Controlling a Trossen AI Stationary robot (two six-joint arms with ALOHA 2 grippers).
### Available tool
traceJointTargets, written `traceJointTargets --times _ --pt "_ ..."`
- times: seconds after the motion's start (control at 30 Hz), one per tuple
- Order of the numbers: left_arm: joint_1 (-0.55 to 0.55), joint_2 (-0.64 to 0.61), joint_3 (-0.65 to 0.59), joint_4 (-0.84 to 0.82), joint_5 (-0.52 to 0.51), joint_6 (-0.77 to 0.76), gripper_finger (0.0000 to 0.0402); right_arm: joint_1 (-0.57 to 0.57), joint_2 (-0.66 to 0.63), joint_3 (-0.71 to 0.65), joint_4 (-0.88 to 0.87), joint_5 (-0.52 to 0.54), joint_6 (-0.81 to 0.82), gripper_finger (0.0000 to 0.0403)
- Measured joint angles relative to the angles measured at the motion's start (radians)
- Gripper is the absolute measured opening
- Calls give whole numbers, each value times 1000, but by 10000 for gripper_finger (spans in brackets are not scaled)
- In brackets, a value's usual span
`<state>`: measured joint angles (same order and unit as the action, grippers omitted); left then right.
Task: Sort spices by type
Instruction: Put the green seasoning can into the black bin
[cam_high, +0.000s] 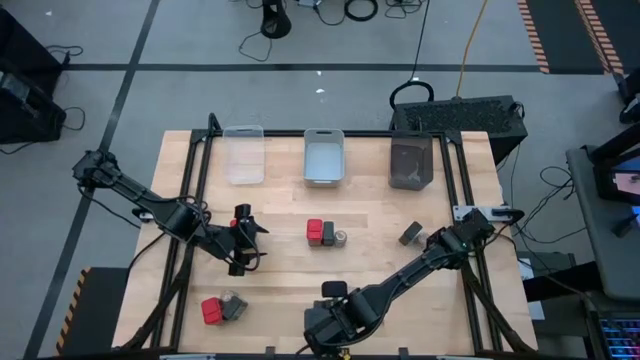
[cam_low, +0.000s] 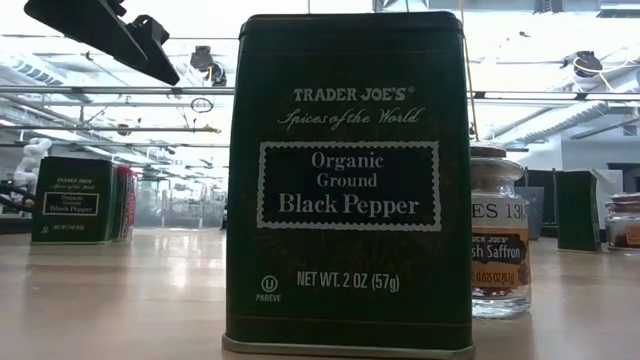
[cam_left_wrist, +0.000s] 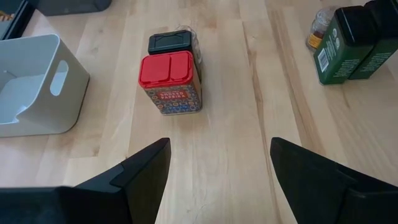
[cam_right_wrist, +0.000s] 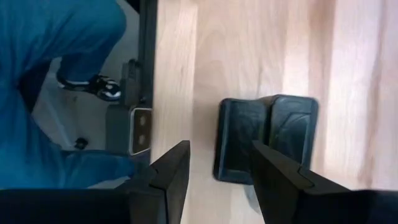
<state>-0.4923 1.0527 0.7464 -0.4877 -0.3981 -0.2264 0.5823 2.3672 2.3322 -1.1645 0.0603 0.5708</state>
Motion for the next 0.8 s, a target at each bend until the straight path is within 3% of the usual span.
traceJointTargets --times 0.47,0.8 --pt "0 0 0 0 0 -2 281 1 0 0 -26 42 -4 135" --pt "0 0 0 0 0 1 281 28 0 -17 -81 72 138 133"
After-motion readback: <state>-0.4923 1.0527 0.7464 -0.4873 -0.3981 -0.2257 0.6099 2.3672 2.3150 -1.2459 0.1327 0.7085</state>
